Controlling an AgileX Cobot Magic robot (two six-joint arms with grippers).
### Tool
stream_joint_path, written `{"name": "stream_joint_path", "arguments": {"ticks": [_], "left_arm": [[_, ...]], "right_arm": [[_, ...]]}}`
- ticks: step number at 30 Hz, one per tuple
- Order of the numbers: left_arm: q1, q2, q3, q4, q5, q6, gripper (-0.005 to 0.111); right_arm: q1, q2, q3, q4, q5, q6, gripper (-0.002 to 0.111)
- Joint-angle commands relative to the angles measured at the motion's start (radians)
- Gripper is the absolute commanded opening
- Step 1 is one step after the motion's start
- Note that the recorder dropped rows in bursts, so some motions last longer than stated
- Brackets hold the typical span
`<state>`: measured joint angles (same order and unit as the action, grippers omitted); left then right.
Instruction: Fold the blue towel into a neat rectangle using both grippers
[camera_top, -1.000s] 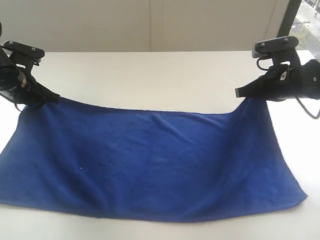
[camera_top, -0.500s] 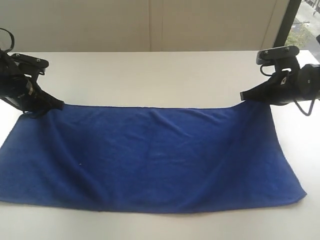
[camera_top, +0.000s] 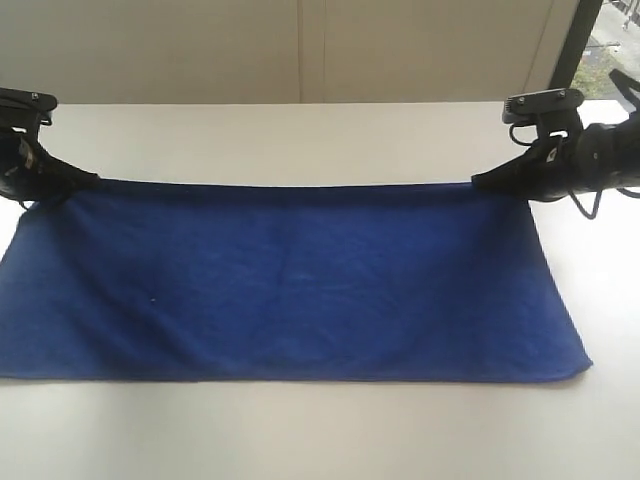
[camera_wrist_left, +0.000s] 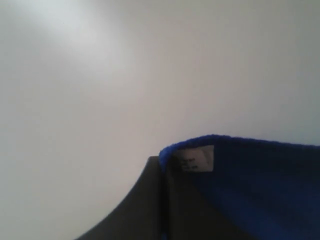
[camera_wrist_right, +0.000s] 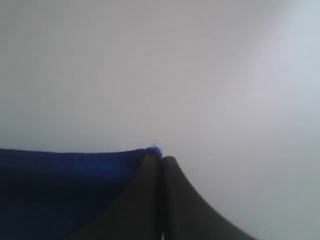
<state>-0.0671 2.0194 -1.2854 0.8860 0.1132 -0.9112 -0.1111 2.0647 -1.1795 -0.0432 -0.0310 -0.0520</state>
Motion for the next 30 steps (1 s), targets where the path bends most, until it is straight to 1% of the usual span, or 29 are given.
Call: {"name": "stream_joint_path", "arguments": {"ticks": [1,3,4,6,7,9,10,12,14,18,20,21,22,23,24,25,26,27,28,30], "left_arm": [[0.006,-0.004,-0.002,0.003,-0.030,-0.013,0.000],[0.006,-0.004,-0.002,0.003,-0.036,-0.017,0.001],[0.006,-0.004,-0.002,0.003,-0.036,-0.017,0.004],[0.006,-0.004,-0.002,0.003,-0.036,-0.017,0.015],[0.006,-0.004,-0.002,0.003,-0.036,-0.017,0.021],[0.006,-0.004,-0.002,0.003,-0.036,-0.017,0.038],[0.006,-0.004,-0.002,0.003,-0.038,-0.017,0.046],[0.006,-0.004,-0.002,0.003,-0.038,-0.017,0.056],[0.006,-0.004,-0.002,0.003,-0.029,-0.017,0.059],[0.006,-0.029,-0.008,0.005,0.045,-0.014,0.059],[0.006,-0.062,-0.010,0.005,0.091,-0.005,0.059],[0.006,-0.101,-0.010,0.005,0.140,0.007,0.058],[0.006,-0.119,-0.010,0.002,0.159,0.020,0.056],[0.004,-0.161,-0.010,-0.027,0.206,0.060,0.046],[0.004,-0.177,-0.010,-0.051,0.220,0.082,0.039],[0.004,-0.211,-0.008,-0.149,0.241,0.166,0.023],[0.004,-0.225,-0.004,-0.197,0.246,0.214,0.017],[0.004,-0.238,0.001,-0.345,0.260,0.353,0.002],[0.004,-0.240,0.010,-0.485,0.271,0.491,0.000],[0.004,-0.240,0.042,-0.691,0.324,0.706,0.000]], "right_arm": [[-0.011,0.031,-0.023,-0.007,-0.021,0.004,0.000],[-0.011,0.033,-0.023,-0.007,-0.027,0.004,0.000],[-0.011,0.033,-0.023,-0.007,-0.029,0.004,0.000],[-0.011,0.033,-0.023,-0.007,-0.034,0.004,0.003],[-0.011,0.033,-0.023,-0.007,-0.038,0.004,0.007],[-0.011,0.033,-0.023,-0.007,-0.044,0.004,0.018],[-0.011,0.033,-0.023,-0.007,-0.048,0.004,0.026],[-0.011,0.033,-0.023,-0.007,-0.059,0.004,0.041],[-0.011,0.028,-0.026,-0.002,-0.060,0.017,0.052],[-0.011,-0.013,-0.031,0.010,0.012,0.038,0.053],[-0.011,-0.050,-0.031,0.010,0.066,0.038,0.050],[-0.011,-0.090,-0.031,0.010,0.120,0.038,0.041],[-0.011,-0.114,-0.031,0.010,0.152,0.038,0.034],[-0.011,-0.160,-0.031,0.010,0.208,0.038,0.021],[-0.011,-0.179,-0.031,0.010,0.240,0.031,0.014],[-0.011,-0.210,-0.031,0.010,0.298,0.024,0.003],[-0.010,-0.220,-0.031,0.010,0.329,0.015,0.000],[-0.008,-0.228,-0.031,0.010,0.393,-0.003,0.000],[-0.006,-0.230,-0.031,0.017,0.458,-0.005,0.000],[0.000,-0.232,-0.025,0.053,0.601,-0.038,0.000]]}}
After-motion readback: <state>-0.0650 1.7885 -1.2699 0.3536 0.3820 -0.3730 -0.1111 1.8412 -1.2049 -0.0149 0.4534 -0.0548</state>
